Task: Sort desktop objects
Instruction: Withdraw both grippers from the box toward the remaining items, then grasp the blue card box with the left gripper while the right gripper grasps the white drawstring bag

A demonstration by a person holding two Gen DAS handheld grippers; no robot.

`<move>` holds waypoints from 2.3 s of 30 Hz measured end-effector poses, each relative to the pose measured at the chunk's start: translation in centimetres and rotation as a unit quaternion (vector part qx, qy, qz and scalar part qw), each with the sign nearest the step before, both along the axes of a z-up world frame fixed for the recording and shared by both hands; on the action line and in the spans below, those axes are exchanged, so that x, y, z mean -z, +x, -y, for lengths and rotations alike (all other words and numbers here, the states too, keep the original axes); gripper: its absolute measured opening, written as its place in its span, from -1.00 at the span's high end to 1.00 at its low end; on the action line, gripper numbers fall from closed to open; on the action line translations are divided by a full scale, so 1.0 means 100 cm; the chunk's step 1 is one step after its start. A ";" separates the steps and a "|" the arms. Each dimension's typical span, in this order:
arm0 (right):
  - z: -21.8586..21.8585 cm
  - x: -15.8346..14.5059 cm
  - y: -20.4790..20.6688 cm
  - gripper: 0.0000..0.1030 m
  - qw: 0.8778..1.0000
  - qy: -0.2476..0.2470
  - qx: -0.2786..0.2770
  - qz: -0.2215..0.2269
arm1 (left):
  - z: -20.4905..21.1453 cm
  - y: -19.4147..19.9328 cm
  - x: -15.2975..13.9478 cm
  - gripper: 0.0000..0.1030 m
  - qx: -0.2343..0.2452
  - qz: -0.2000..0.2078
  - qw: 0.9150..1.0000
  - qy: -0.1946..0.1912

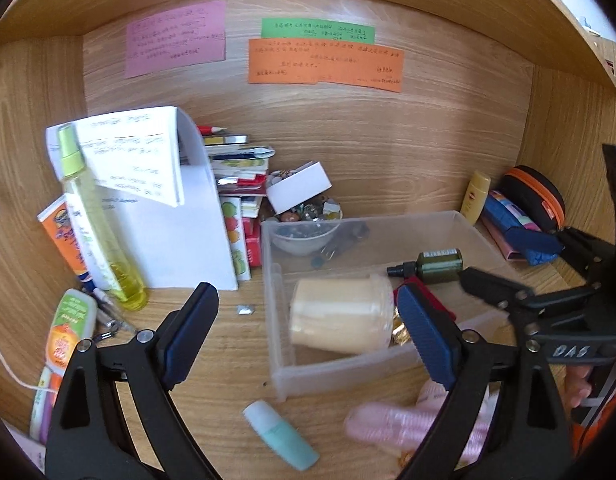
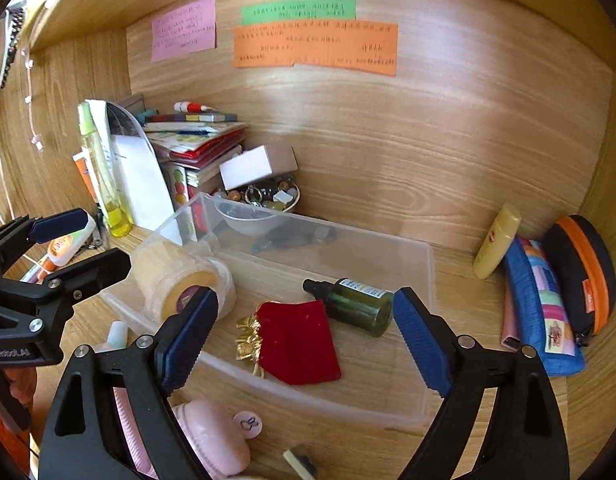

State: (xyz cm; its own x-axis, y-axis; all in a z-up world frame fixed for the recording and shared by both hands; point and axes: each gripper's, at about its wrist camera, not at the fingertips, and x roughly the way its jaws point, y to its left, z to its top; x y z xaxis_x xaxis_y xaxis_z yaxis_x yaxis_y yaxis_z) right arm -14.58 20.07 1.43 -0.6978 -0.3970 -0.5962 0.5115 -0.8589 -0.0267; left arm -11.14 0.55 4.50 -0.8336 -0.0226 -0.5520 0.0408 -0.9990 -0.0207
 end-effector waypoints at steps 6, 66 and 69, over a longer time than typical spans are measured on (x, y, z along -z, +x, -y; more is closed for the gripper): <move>-0.011 -0.005 0.025 -0.74 1.000 -0.001 -0.002 -0.010 | 0.004 0.021 0.003 -0.81 0.005 0.016 1.000 0.004; -0.028 0.086 0.103 -0.50 0.994 0.059 0.006 0.094 | -0.021 0.139 0.100 0.07 0.027 0.118 0.993 -0.005; -0.033 0.083 0.104 -0.33 0.995 0.035 0.013 0.091 | -0.019 0.137 0.101 0.07 0.016 0.114 0.993 -0.004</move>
